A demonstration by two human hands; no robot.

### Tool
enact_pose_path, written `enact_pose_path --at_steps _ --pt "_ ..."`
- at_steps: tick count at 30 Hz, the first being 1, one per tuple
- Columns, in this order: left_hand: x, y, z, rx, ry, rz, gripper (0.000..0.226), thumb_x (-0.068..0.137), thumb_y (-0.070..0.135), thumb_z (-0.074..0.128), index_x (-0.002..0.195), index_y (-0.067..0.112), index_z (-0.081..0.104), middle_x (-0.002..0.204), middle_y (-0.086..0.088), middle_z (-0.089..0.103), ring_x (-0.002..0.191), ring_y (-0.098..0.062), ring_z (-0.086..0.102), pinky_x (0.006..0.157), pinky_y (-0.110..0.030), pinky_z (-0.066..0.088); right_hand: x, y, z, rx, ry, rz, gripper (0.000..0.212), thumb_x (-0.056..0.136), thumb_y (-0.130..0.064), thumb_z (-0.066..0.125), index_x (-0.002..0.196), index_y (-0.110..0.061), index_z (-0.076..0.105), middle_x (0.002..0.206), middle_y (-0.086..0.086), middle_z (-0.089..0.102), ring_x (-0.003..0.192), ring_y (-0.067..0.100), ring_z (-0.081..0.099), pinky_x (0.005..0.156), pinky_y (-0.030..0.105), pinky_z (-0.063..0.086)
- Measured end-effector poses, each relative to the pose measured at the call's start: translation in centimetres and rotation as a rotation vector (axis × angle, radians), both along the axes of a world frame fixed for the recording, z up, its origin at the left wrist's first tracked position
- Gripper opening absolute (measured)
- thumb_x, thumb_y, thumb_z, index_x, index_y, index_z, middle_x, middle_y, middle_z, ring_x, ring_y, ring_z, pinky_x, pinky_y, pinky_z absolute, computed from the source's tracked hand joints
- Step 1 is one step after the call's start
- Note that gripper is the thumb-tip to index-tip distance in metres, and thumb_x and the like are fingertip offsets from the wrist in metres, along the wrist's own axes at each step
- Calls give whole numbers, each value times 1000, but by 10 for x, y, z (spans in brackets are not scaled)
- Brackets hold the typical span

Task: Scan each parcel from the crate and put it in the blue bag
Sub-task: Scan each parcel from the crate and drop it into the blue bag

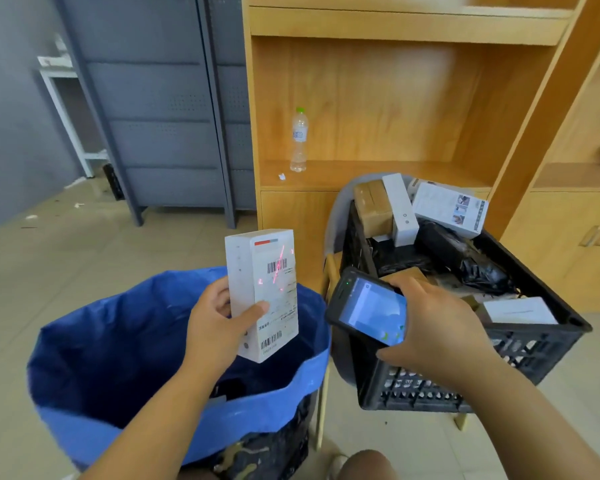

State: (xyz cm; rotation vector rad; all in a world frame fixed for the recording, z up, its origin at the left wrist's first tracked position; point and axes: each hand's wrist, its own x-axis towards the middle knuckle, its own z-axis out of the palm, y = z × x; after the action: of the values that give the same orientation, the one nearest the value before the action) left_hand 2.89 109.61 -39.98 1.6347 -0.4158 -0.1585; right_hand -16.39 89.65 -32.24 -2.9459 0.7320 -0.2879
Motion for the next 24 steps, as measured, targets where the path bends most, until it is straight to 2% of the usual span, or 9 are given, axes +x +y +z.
enact_pose_path --at_steps 3,7,10,13,18,24 --pt "1 3 -2 12 -4 17 46 71 19 83 104 41 59 100 26 70 88 5 68 63 -16 52 2 2 1 -2 13 1 78 56 -48 76 122 -30 38 98 -9 52 85 15 50 63 29 39" --pt "3 4 -7 12 19 22 47 72 19 82 109 34 59 102 22 71 89 3 68 66 -18 52 4 2 -1 17 9 13 83 57 -50 76 126 -30 35 104 -9 50 89 14 49 68 29 43" --pt "5 5 -12 37 48 36 42 73 21 81 108 33 60 98 20 72 85 4 68 60 -15 51 7 3 -6 68 -15 24 86 57 -51 77 128 -29 35 110 -10 48 93 14 50 71 31 47" --pt "11 8 -23 81 115 77 35 74 26 79 103 34 60 92 18 73 79 2 69 57 -13 48 14 5 -15 86 1 27 86 55 -51 79 126 -28 36 103 -11 49 89 13 49 66 28 44" --pt "35 26 -56 208 248 147 35 72 32 80 101 27 61 91 11 71 78 -8 70 56 -24 50 40 11 -43 94 79 43 90 57 -54 75 132 -27 32 106 -10 51 90 14 50 67 28 42" --pt "94 46 -97 404 344 246 37 71 31 80 99 17 61 93 2 69 75 -16 67 56 -29 47 91 12 -77 133 165 90 97 59 -56 74 139 -24 29 122 -8 52 107 18 52 79 32 44"
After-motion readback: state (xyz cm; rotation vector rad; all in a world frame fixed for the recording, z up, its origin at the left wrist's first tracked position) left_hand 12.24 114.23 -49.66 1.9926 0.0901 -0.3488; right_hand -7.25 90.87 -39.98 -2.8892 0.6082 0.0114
